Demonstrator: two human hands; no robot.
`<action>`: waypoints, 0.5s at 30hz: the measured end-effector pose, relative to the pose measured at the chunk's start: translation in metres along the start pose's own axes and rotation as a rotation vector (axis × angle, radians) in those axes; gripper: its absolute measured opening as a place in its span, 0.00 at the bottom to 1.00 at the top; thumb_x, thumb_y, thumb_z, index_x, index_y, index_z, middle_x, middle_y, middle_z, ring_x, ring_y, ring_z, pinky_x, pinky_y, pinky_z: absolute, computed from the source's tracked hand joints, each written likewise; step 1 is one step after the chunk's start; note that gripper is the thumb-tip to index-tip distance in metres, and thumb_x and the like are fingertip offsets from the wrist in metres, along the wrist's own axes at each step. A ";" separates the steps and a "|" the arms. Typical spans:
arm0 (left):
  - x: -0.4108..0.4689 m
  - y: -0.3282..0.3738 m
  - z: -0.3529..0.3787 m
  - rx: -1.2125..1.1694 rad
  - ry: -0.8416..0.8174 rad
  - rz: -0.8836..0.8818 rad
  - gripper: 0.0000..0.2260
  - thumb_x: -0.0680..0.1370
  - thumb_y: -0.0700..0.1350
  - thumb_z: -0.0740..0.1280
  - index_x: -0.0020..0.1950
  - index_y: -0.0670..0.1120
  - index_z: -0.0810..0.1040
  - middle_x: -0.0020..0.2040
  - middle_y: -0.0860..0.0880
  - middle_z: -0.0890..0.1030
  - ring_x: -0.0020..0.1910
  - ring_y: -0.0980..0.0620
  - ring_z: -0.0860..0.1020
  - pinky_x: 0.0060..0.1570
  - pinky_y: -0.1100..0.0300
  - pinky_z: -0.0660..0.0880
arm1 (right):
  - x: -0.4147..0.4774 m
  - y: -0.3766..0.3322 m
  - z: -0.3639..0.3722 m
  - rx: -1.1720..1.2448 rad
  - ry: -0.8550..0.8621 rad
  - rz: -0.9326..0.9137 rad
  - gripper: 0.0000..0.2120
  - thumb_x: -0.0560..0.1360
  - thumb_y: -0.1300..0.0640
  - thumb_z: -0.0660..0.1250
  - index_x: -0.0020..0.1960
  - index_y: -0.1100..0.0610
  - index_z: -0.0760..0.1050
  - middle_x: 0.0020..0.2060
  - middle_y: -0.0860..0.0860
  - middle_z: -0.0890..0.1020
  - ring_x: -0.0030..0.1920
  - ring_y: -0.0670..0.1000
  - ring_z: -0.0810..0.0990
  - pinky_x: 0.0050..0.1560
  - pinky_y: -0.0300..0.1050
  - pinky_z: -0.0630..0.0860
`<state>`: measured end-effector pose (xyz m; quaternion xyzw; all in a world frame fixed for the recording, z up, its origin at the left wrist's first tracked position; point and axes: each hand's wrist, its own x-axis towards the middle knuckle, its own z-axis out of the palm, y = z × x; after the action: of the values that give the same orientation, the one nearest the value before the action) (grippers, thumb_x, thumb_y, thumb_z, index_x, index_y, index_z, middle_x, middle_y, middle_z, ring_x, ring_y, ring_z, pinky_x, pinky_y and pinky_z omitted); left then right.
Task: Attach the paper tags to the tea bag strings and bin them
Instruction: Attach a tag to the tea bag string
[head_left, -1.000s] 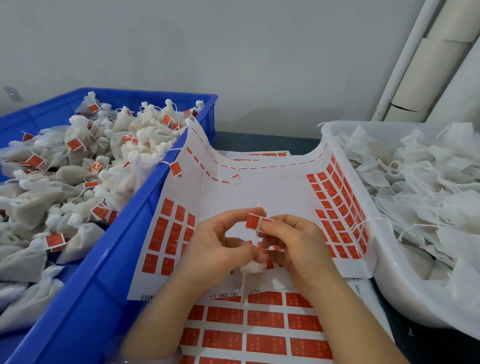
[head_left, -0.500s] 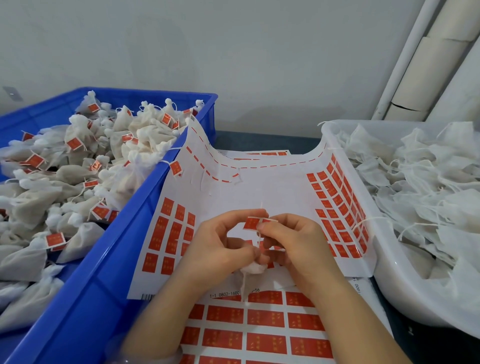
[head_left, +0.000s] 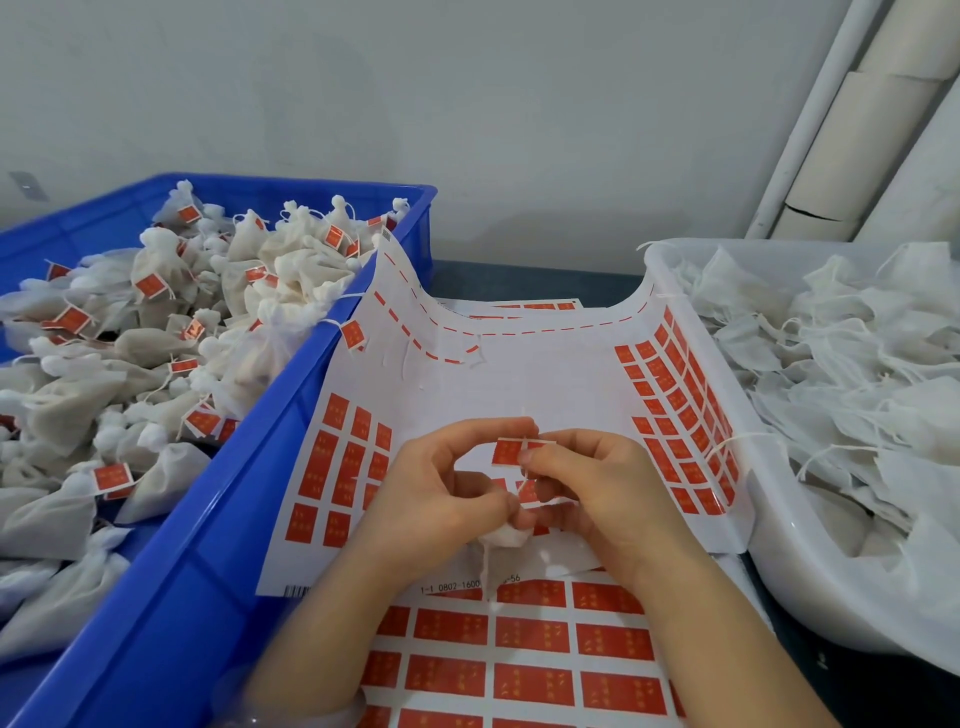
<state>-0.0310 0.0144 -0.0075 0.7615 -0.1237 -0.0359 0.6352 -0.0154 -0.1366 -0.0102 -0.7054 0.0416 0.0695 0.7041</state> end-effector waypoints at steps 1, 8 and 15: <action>0.000 0.000 0.000 -0.004 -0.002 0.008 0.24 0.71 0.31 0.69 0.57 0.59 0.76 0.50 0.58 0.83 0.40 0.50 0.84 0.41 0.62 0.79 | 0.000 0.000 0.000 -0.007 -0.001 -0.006 0.02 0.71 0.58 0.71 0.42 0.54 0.82 0.35 0.51 0.83 0.42 0.55 0.82 0.44 0.55 0.82; 0.003 0.003 0.000 -0.073 0.141 0.019 0.19 0.64 0.55 0.74 0.53 0.57 0.78 0.48 0.62 0.82 0.46 0.60 0.81 0.38 0.70 0.76 | -0.003 0.000 0.004 -0.089 -0.022 -0.146 0.04 0.72 0.56 0.68 0.40 0.50 0.80 0.30 0.45 0.82 0.34 0.45 0.81 0.35 0.37 0.78; 0.006 0.000 0.001 -0.083 0.199 0.003 0.11 0.61 0.60 0.67 0.35 0.56 0.83 0.34 0.53 0.83 0.33 0.57 0.81 0.32 0.70 0.75 | -0.005 0.000 0.004 -0.043 -0.075 -0.190 0.02 0.73 0.56 0.69 0.42 0.52 0.81 0.32 0.45 0.82 0.35 0.45 0.81 0.37 0.38 0.78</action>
<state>-0.0255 0.0125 -0.0071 0.7340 -0.0596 0.0360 0.6756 -0.0205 -0.1327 -0.0099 -0.7180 -0.0535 0.0299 0.6934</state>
